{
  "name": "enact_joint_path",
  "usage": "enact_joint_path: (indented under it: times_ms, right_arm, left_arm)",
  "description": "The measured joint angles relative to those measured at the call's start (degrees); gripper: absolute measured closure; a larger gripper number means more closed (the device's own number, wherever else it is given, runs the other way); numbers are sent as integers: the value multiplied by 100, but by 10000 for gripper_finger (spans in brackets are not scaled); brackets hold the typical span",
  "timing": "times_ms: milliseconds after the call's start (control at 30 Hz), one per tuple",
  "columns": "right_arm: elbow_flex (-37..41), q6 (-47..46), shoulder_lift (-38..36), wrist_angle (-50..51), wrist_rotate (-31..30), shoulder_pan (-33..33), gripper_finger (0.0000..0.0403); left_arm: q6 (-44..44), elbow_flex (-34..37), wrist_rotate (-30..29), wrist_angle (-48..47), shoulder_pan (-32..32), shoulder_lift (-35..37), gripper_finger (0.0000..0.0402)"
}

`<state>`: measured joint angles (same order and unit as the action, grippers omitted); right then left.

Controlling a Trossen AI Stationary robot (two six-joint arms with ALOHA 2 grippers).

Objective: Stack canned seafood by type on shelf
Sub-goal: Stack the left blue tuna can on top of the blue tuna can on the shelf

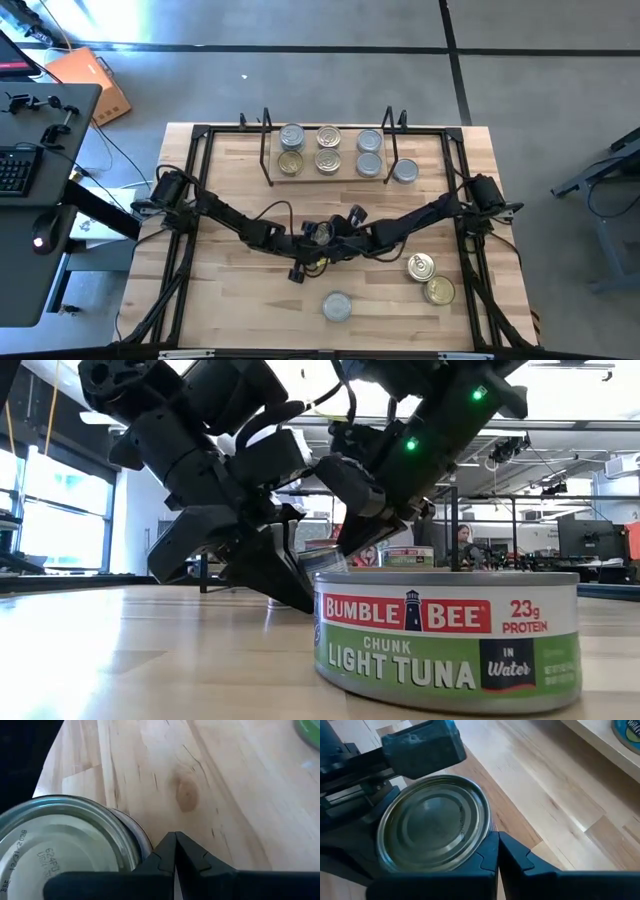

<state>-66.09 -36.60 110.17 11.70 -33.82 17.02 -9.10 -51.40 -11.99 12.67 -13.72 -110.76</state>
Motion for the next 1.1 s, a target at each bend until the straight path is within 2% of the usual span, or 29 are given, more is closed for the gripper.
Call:
enact_joint_path:
  times_ms: [233, 333, 467, 667, 767, 867, 1033, 1100]
  right_arm:
    - [-34, 63, -140, 3, -65, 35, 403]
    - [-101, 166, -278, -291, 300, 104, 403]
    - [-60, 583, -317, -477, 460, 177, 403]
    - [-47, 492, -339, -221, 149, 209, 403]
    - [-48, 242, -339, 64, -131, 225, 403]
    - [132, 58, -339, 50, -350, 185, 403]
    - [652, 182, -339, -992, -389, -44, 395]
    - [866, 278, -339, -1415, -388, -146, 384]
  left_arm:
    - [-7, 0, -57, -66, -5, -2, 401]
    - [9, 19, 4, -54, -7, -9, 401]
    - [49, 346, 9, 464, -13, -11, 401]
    - [144, 744, -157, 1025, -233, 81, 401]
    - [320, 757, -531, 637, -503, 307, 401]
    - [708, 779, -1040, -164, -671, 735, 401]
    - [1381, 773, -2094, -1452, -369, 1441, 402]
    - [1350, 778, -2257, -1461, -197, 1646, 402]
